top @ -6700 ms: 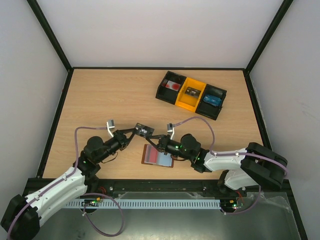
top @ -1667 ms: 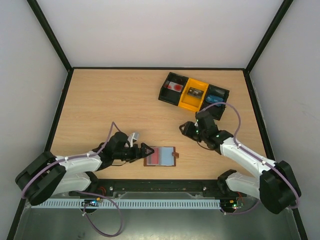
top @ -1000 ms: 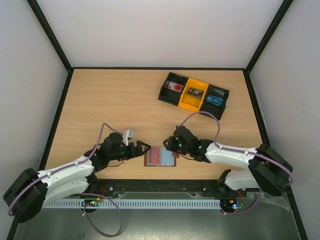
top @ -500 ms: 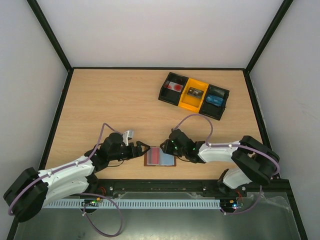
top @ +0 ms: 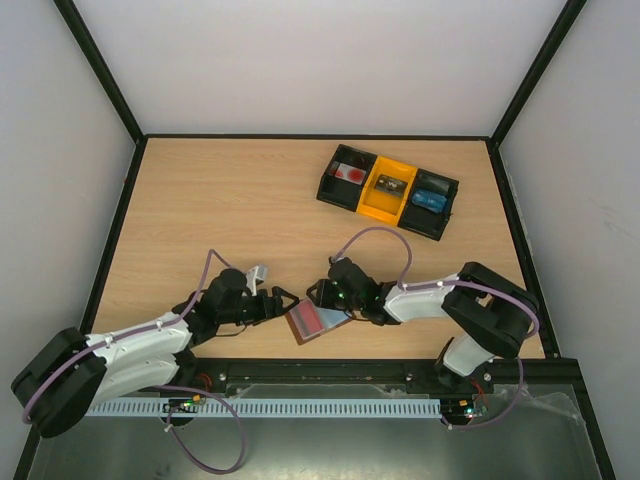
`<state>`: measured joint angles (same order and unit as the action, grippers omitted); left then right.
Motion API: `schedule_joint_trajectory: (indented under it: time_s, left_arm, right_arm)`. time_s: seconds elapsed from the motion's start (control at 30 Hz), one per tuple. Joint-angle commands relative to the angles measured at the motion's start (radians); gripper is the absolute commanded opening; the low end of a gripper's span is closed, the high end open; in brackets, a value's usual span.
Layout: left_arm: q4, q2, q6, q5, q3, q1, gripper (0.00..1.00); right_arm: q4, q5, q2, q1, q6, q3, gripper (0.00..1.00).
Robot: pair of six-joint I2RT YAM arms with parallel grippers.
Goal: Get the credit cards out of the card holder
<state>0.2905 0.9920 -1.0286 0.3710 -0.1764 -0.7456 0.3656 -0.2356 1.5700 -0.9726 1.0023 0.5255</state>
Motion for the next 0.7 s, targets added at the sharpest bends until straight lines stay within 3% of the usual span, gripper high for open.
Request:
schedule_joint_trajectory:
  time_s: [0.0, 0.17, 0.5, 0.67]
  left_arm:
    - [0.026, 0.001, -0.014, 0.022, 0.007, 0.006, 0.85]
    - [0.034, -0.011, -0.024, 0.032, -0.004, 0.007, 0.84]
    - [0.071, 0.033, -0.023, 0.043, -0.006, 0.006, 0.84]
    - [0.093, 0.052, -0.041, 0.064, 0.005, 0.006, 0.74]
  right_arm:
    - [-0.056, 0.002, -0.017, -0.012, -0.022, 0.001, 0.30]
    - [-0.094, 0.051, -0.074, -0.011, 0.006, -0.022, 0.30]
    - [-0.103, 0.020, -0.027, -0.017, 0.020, 0.025, 0.27]
    - [-0.145, 0.004, -0.036, -0.026, -0.020, 0.037, 0.26]
